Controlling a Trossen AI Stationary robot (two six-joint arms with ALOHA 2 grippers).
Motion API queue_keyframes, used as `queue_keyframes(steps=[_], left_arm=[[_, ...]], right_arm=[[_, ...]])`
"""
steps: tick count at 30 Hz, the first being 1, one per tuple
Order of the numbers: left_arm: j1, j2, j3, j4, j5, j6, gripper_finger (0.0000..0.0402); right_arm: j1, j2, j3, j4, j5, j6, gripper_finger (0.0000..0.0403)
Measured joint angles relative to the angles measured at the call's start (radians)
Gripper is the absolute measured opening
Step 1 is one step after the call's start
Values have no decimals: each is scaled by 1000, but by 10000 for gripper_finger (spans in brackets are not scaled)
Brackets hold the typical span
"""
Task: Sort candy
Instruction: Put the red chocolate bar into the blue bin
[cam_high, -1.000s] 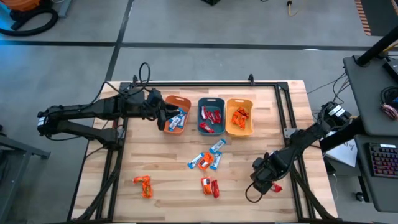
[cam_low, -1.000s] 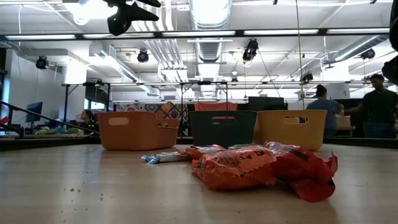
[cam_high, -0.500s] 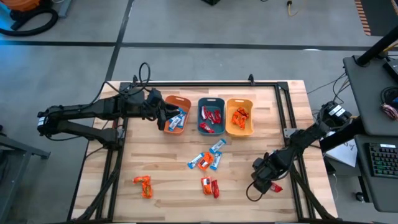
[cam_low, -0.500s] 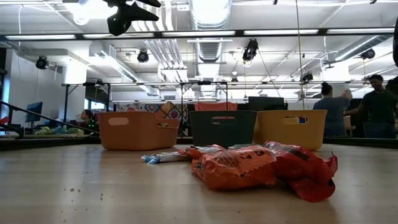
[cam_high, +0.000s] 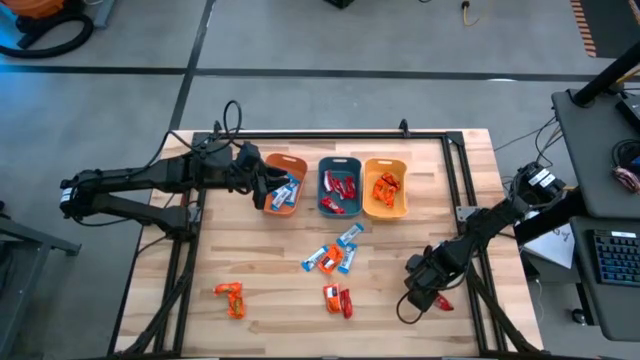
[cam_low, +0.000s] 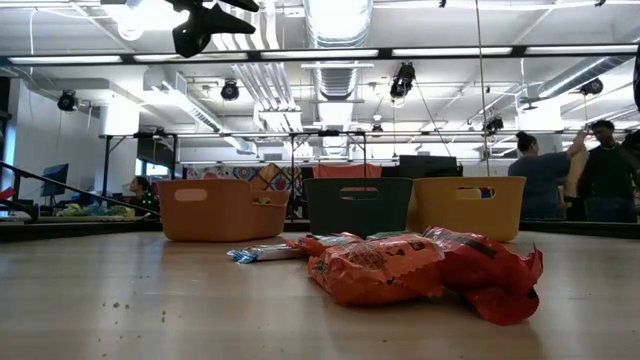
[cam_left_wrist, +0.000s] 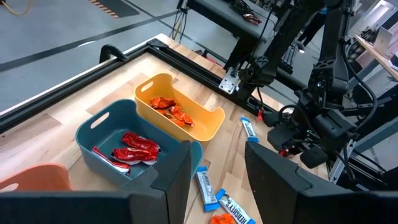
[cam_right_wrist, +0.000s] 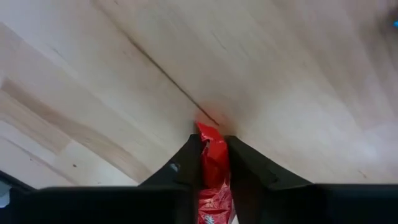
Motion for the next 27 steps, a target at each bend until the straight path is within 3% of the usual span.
queue_keyframes(steps=[10,16,27], left_arm=[[0,0,0,2,0,0,134],[0,0,0,2,0,0,134],[0,0,0,2,1,0,134]], right_arm=[[-79,-63,91,8,63,-29,40],[-197,-131,198,17,266,-122,39],[-443,-91,389,208,619,-524,38]])
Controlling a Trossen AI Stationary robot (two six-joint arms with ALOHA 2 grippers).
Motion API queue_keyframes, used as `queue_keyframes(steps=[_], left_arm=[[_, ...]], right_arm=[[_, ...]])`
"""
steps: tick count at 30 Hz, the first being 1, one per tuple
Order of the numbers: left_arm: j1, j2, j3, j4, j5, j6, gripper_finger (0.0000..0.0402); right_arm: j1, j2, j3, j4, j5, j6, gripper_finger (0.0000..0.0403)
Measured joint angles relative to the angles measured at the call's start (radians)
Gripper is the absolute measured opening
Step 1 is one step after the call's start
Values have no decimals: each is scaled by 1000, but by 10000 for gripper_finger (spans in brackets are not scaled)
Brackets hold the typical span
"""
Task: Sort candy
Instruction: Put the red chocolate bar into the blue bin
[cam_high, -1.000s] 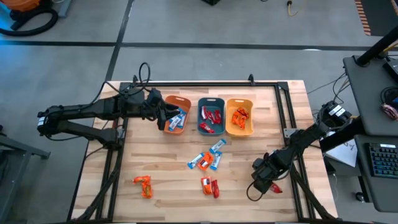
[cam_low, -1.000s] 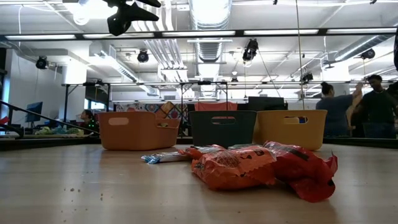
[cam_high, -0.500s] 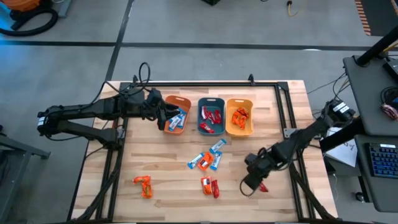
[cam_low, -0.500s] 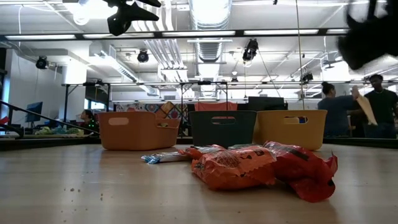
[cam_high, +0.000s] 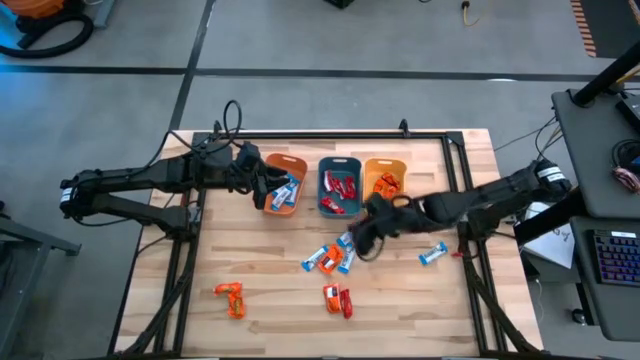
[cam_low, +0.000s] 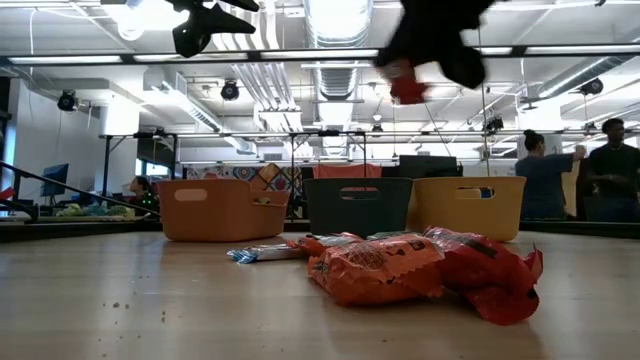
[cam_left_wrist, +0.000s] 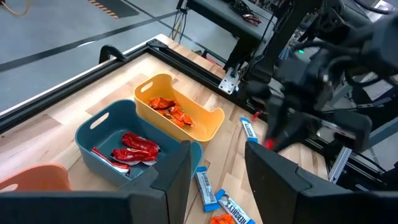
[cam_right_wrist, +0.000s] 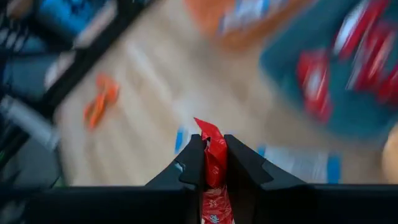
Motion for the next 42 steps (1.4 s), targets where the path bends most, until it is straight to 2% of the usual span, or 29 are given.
queue_keyframes(steps=[7,11,14,19,25,42], left_arm=[[0,0,0,-1,0,0,134],[0,0,0,-1,0,0,134],[0,0,0,-1,0,0,134],[0,0,0,0,0,0,134],[0,0,0,0,1,-20,134],[0,0,0,0,1,-23,134]], right_arm=[[-114,93,78,107,362,-170,38],[-178,160,112,117,571,-143,38],[-219,216,119,117,673,-94,38],[-267,313,120,115,692,-16,38],[-270,395,119,116,720,72,38],[-271,419,117,115,746,65,47]])
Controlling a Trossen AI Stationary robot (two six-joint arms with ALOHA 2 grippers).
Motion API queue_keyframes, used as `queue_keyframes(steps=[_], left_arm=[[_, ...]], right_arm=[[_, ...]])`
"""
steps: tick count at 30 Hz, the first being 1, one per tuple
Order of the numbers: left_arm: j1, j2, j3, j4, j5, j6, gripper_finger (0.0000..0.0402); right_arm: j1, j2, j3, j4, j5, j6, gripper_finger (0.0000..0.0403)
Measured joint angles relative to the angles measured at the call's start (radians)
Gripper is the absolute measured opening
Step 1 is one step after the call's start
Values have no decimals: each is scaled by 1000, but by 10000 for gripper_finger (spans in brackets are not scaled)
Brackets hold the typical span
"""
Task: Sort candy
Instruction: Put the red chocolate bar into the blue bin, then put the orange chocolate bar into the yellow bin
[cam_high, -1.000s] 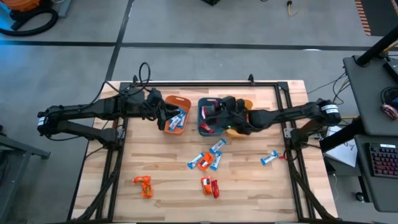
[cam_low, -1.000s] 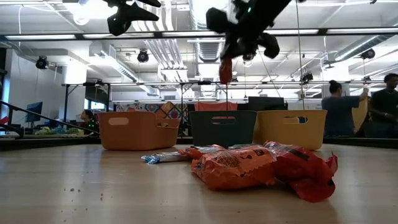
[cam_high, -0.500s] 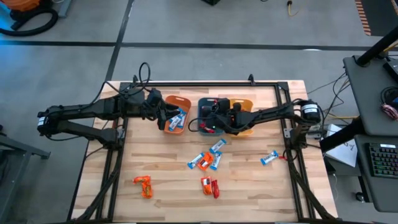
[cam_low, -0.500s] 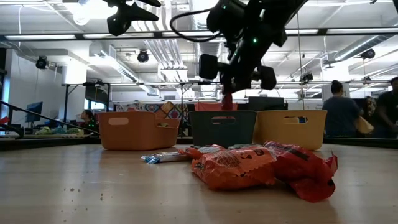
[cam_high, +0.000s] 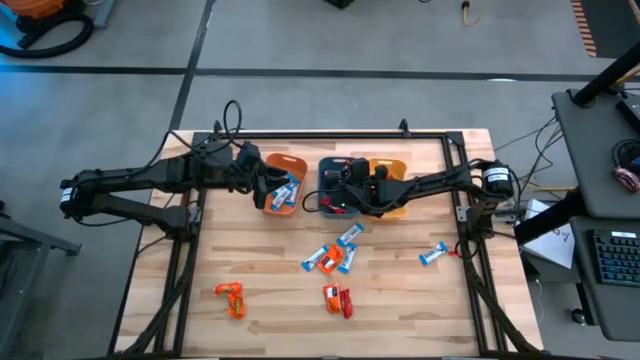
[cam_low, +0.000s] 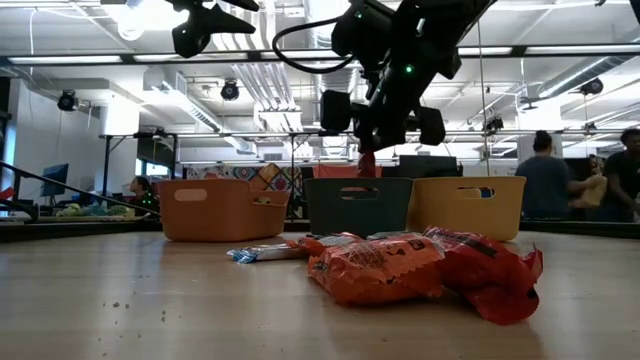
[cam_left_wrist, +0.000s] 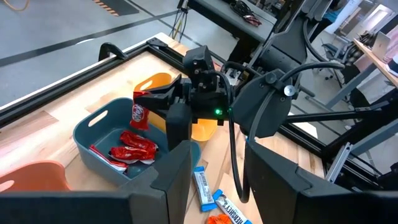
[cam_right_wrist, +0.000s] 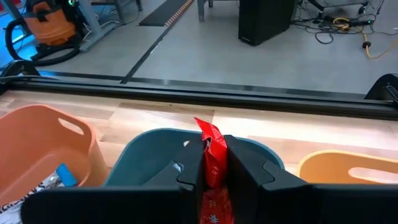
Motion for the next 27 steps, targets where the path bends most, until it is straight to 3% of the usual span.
queue_keyframes(steps=[16,22,27], left_arm=[[-2,0,0,-2,11,-29,134],[-72,1,0,-127,91,-242,133],[-247,18,0,-325,109,-485,126]], right_arm=[[2,-25,-1,-9,-33,-56,137],[20,-163,2,-27,-230,-213,162],[36,-312,2,-100,-416,-294,169]])
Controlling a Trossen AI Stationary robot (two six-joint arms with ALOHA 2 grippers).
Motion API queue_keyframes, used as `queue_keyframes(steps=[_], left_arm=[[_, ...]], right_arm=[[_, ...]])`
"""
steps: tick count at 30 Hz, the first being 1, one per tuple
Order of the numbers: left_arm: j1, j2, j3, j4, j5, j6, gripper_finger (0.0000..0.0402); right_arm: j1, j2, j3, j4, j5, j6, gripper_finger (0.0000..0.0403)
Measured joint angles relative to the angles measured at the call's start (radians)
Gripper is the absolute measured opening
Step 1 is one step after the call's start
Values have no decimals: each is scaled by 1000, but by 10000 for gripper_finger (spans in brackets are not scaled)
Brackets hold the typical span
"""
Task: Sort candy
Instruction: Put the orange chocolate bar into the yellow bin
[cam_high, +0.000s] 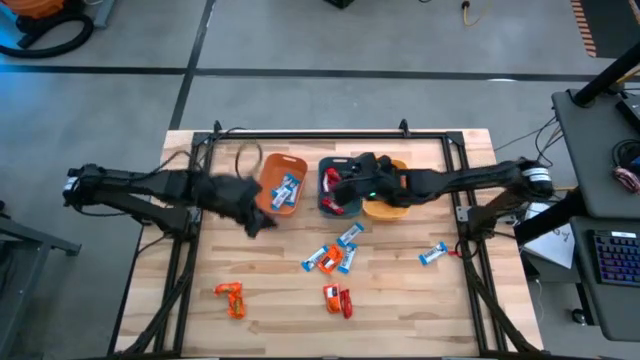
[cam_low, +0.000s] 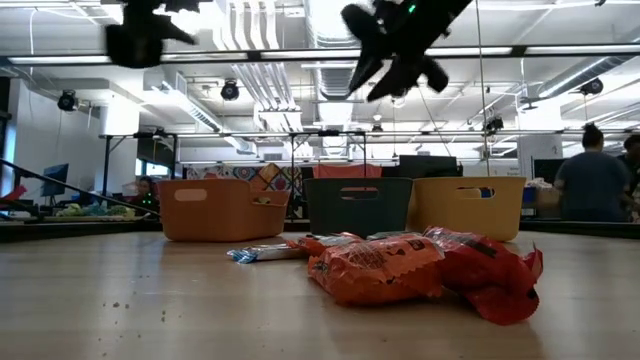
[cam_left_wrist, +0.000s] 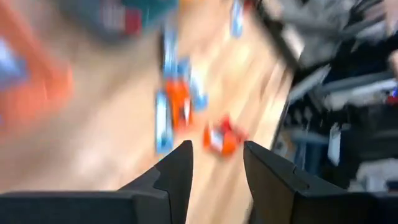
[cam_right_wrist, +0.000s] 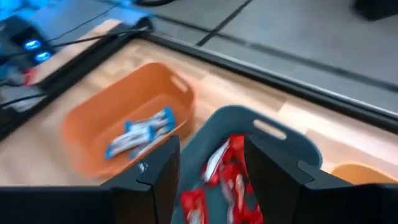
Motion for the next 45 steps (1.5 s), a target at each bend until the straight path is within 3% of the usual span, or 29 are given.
queue_keyframes(steps=[3,11,15,19,29,39,45], left_arm=[[-136,33,0,-73,1,-180,123],[-465,211,0,-79,4,-658,123],[-557,318,0,-55,70,-859,123],[-604,419,0,-48,132,-969,123],[-598,630,0,-74,156,-1018,143],[-597,735,13,-79,200,-1005,151],[-598,779,31,-106,204,-987,116]], right_arm=[[7,-80,0,-72,-72,-3,166],[24,-237,0,-188,-284,24,166],[44,-270,0,-200,-404,37,164],[82,-278,0,-201,-481,58,160],[188,-271,-1,-273,-488,58,160],[229,-270,-1,-292,-482,65,157],[229,-270,-2,-291,-479,57,160]])
